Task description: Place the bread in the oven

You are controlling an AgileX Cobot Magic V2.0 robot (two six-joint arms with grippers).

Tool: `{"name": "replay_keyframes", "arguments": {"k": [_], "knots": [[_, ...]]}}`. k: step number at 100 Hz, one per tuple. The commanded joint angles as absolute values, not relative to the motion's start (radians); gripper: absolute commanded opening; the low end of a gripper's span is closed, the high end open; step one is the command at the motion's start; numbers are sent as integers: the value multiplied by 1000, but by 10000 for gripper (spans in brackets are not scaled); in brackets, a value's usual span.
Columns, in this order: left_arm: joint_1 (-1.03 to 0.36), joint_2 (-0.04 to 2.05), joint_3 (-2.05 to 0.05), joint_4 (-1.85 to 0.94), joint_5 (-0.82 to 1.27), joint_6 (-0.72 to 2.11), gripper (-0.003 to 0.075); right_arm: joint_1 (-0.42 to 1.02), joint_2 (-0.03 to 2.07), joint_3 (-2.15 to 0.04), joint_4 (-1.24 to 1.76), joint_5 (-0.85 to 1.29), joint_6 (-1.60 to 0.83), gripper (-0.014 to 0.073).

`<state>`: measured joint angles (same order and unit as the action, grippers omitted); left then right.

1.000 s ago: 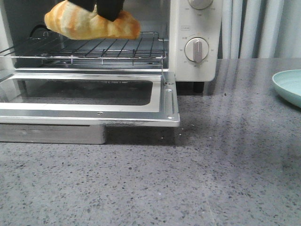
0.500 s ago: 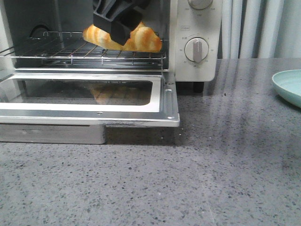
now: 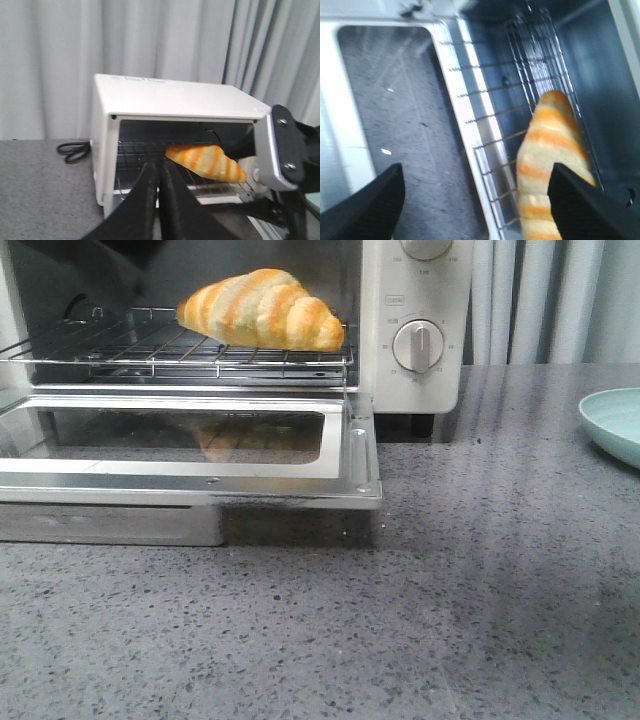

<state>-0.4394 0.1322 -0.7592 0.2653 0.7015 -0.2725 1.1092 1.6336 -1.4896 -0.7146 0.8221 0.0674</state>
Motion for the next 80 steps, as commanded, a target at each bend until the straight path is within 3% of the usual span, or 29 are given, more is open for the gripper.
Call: {"name": "replay_keyframes", "arguments": {"k": [1, 16, 31, 38, 53, 62, 80], "knots": [[-389, 84, -749, 299, 621, -287, -22, 1151, 1561, -1527, -758, 802, 81, 535], [-269, -36, -658, 297, 574, -287, -22, 1208, 1528, -1527, -758, 830, 85, 535], [-178, -22, -567, 255, 522, -284, -21, 1217, 1515, -1527, -756, 907, 98, 499], [-147, -26, -506, 194, 475, -284, -21, 1219, 1513, -1528, -754, 966, 98, 399], [-110, -29, -358, 196, 341, -241, -21, 1220, 1511, -1528, -724, 1075, 98, 66], [-107, -29, -291, 196, 244, -224, -21, 1220, 1501, -1528, -724, 1116, 98, -78], [-107, -29, -217, 196, 149, -224, -21, 1218, 1453, -1528, -724, 1170, 98, -74]]}}
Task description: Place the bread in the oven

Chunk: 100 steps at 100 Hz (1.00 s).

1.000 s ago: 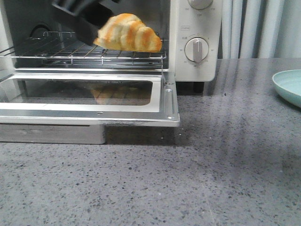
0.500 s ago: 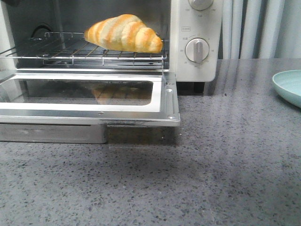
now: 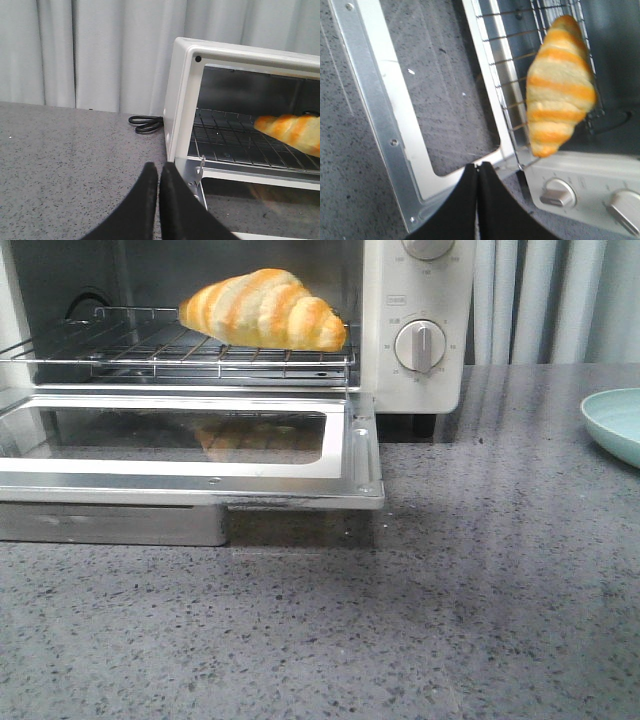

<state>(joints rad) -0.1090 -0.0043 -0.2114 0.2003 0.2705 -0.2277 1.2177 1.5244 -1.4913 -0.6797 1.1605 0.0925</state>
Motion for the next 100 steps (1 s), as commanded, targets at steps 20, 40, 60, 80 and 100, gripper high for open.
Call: {"name": "replay_keyframes", "arguments": {"k": [20, 40, 60, 80, 100], "knots": [[-107, -29, -191, 196, 154, -224, -21, 1218, 1390, -1528, -727, 1287, 98, -74], [-107, -29, -185, 196, 154, -224, -21, 1218, 1318, -1502, -727, 1305, 116, -74], [-107, -29, -185, 196, 154, -224, -21, 1218, 1300, -1495, -722, 1287, 131, -74], [-107, -29, -185, 196, 154, -224, -21, 1218, 1300, -1495, -724, 1279, 131, -74], [-107, -29, -185, 196, 154, -224, -21, 1205, 1280, -1495, -703, 1281, 200, -74]]}}
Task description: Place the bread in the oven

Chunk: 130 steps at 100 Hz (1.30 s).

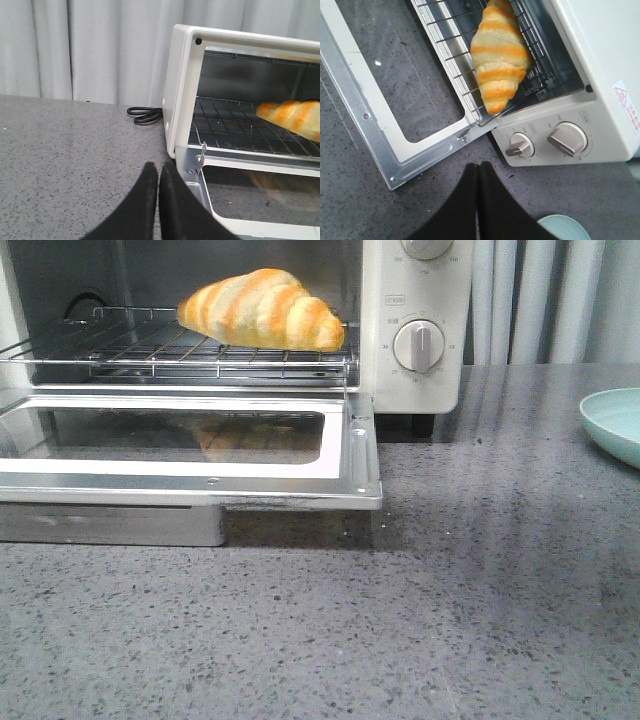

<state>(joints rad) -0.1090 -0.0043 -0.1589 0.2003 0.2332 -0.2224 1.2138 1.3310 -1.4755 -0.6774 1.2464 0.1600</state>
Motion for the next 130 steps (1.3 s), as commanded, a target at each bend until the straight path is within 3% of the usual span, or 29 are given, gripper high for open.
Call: {"name": "replay_keyframes", "arguments": {"k": [1, 35, 69, 91, 110, 130], "knots": [[-107, -29, -185, 196, 154, -224, -21, 1205, 1277, -1495, -696, 1282, 202, -74], [-107, -29, -185, 196, 154, -224, -21, 1022, 1016, -1267, -664, 1150, 303, -74], [-107, -29, -185, 196, 154, -224, -21, 679, 621, -661, -413, 613, 395, -74], [-107, -29, -185, 196, 154, -224, -21, 577, 333, -281, -351, 280, 393, -74], [-107, -29, -185, 196, 154, -224, -21, 482, 153, -93, -201, 207, 235, -74], [-107, -29, -185, 196, 154, -224, -21, 306, 94, -25, -99, 176, 50, -74]]}}
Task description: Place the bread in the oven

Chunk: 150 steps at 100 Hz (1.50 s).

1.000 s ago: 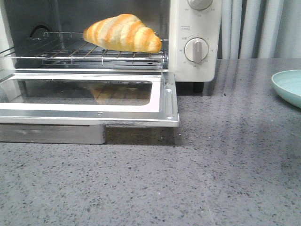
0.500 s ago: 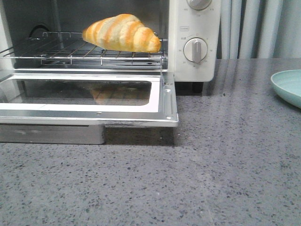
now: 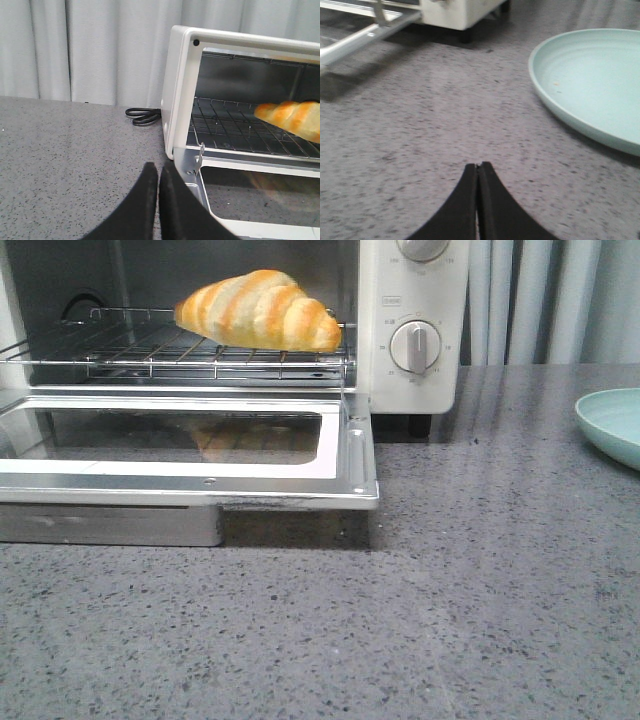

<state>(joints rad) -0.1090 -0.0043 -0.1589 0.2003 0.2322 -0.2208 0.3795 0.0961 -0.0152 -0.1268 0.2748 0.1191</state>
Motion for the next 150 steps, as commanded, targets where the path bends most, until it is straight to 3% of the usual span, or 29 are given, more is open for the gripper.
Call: {"name": "replay_keyframes", "arguments": {"k": [1, 56, 79, 97, 122, 150], "knots": [[-107, -29, -185, 196, 154, -224, -21, 299, 94, -23, -99, 176, 50, -74], [-107, -29, -185, 196, 154, -224, -21, -198, 96, 23, 6, 180, -73, -74], [-107, -29, -185, 196, 154, -224, -21, -203, -36, 23, 6, 234, -88, -74], [-107, -29, -185, 196, 154, -224, -21, -198, -30, 23, 6, 256, -116, -74], [-107, -29, -185, 196, 154, -224, -21, -82, -30, 23, -12, 260, -116, -74], [-107, -29, -185, 196, 154, -224, -21, -82, -30, 23, -12, 312, -116, -74]]}}
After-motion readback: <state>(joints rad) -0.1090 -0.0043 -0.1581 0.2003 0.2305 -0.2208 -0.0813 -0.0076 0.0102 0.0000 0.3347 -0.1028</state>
